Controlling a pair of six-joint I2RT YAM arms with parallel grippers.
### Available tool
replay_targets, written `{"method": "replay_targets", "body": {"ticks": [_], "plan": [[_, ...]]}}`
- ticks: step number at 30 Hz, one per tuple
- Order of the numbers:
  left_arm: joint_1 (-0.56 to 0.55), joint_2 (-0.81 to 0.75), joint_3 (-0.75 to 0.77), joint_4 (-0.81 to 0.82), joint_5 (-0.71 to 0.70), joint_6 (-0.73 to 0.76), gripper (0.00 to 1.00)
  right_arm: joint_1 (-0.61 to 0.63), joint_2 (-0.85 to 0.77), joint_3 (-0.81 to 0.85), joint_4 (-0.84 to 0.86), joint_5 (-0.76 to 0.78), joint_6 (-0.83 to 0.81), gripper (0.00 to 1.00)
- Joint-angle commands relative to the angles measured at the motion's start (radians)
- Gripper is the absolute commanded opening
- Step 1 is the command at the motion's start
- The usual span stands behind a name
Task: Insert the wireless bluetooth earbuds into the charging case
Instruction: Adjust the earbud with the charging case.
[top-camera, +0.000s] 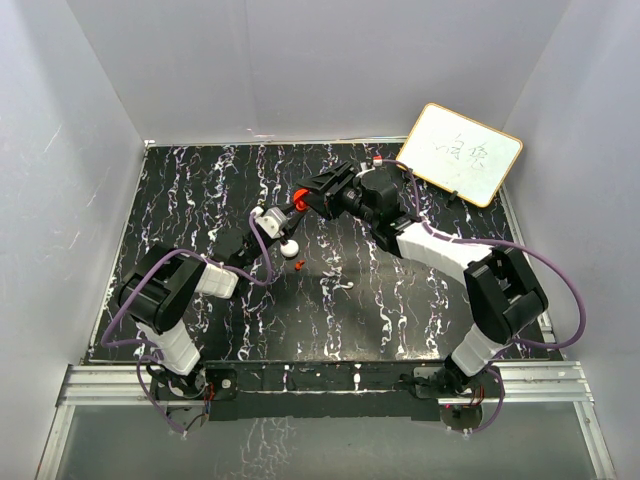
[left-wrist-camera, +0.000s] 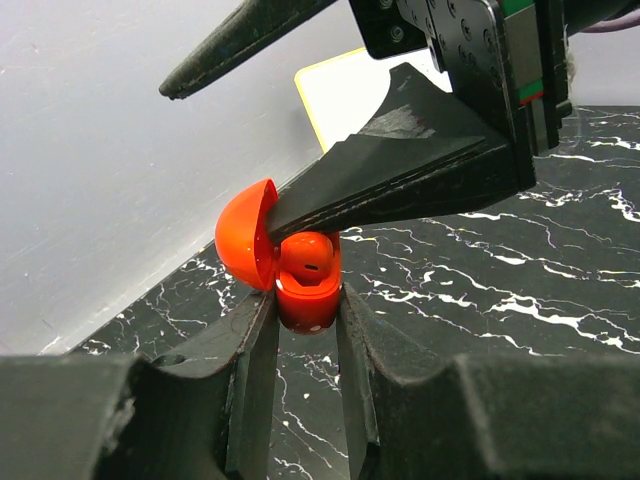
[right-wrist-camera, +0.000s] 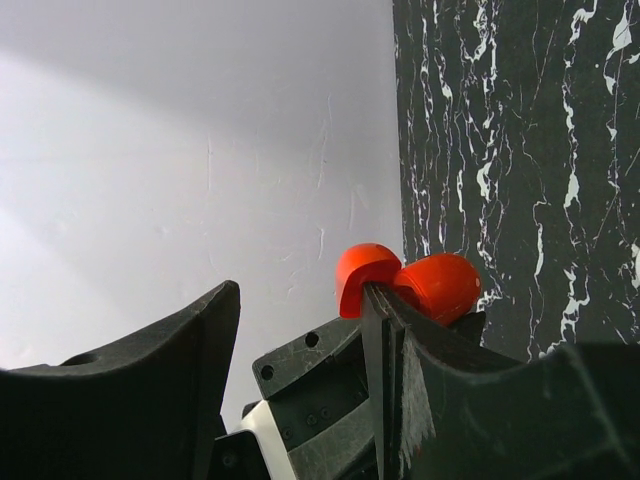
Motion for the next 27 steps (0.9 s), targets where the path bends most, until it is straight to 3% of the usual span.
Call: {"method": "replay_targets", "body": {"ticks": [1, 10, 27], "plan": [[-0.007, -0.049, -0.005, 0.193, 0.052, 0.015, 0.00, -0.004, 0.012, 0.062, 0.008, -0.056, -0.048, 0.50], [-0.007, -0.044, -0.003, 0.193, 0.053, 0.018, 0.00, -0.018, -0.006, 0.084, -0.040, -0.059, -0.155, 0.50], [-0.006, -0.086, -0.048, 0.192, 0.045, -0.062, 0.00, -0.061, -0.144, 0.190, -0.288, 0.055, -0.845, 0.47]]}}
